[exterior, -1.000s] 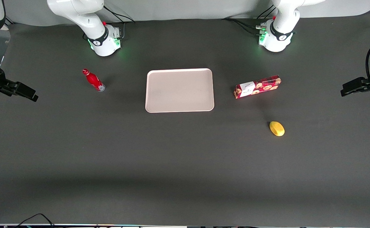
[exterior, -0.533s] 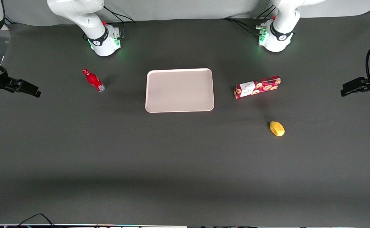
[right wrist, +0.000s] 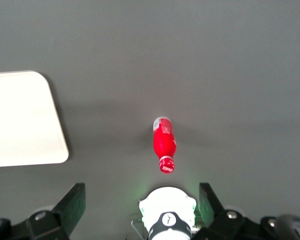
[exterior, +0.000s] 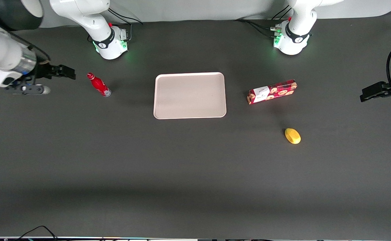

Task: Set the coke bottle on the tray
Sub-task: 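Move the open right gripper down toward the red bottle's cap end, then close the right gripper on the red bottle's cap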

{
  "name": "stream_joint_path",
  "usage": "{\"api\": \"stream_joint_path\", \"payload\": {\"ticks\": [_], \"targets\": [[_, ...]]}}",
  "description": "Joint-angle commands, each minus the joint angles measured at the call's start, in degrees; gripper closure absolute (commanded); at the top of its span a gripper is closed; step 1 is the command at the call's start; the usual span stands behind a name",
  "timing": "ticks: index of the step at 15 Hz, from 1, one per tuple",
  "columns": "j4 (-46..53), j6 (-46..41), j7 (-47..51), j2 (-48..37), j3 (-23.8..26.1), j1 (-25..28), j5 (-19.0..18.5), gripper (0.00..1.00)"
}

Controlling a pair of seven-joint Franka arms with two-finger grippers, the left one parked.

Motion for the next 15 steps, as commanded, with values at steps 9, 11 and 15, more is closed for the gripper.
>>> {"api": "stream_joint_path", "payload": {"ticks": [9,11,15], "targets": [[-34.5,24.3,-1.4,-10.4,0.5,-0.7,0.0,0.00],[-35.9,25.9,-1.4,-10.6,0.5,-0.9,-1.3,0.00],[-38.8,28.7,-1.4,-11.0,0.5,-1.1,-2.5,0.00]]}}
